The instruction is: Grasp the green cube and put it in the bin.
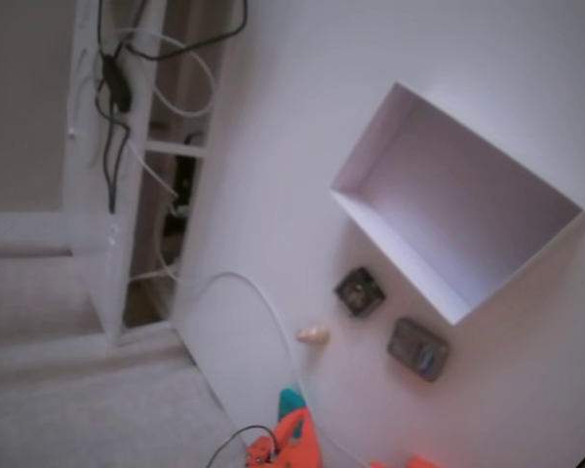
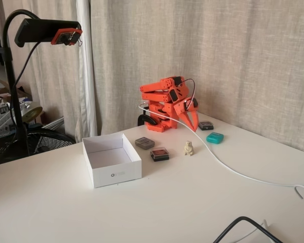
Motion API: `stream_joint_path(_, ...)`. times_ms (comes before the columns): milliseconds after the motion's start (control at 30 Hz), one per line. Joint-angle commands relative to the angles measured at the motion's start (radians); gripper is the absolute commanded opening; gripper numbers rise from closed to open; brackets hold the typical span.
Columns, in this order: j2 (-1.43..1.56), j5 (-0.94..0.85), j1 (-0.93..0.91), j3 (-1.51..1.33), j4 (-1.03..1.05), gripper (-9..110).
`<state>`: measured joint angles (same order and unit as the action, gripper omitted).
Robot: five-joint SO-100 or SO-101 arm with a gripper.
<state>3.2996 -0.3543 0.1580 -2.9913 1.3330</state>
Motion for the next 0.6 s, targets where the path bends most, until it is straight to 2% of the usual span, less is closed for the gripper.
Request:
stream_joint_path(0,0.009,-0.005,-0.003,0.044,0.003,-8)
stream_joint_path(567,0.009,-0.008,0.003,0.044,0.003,-8)
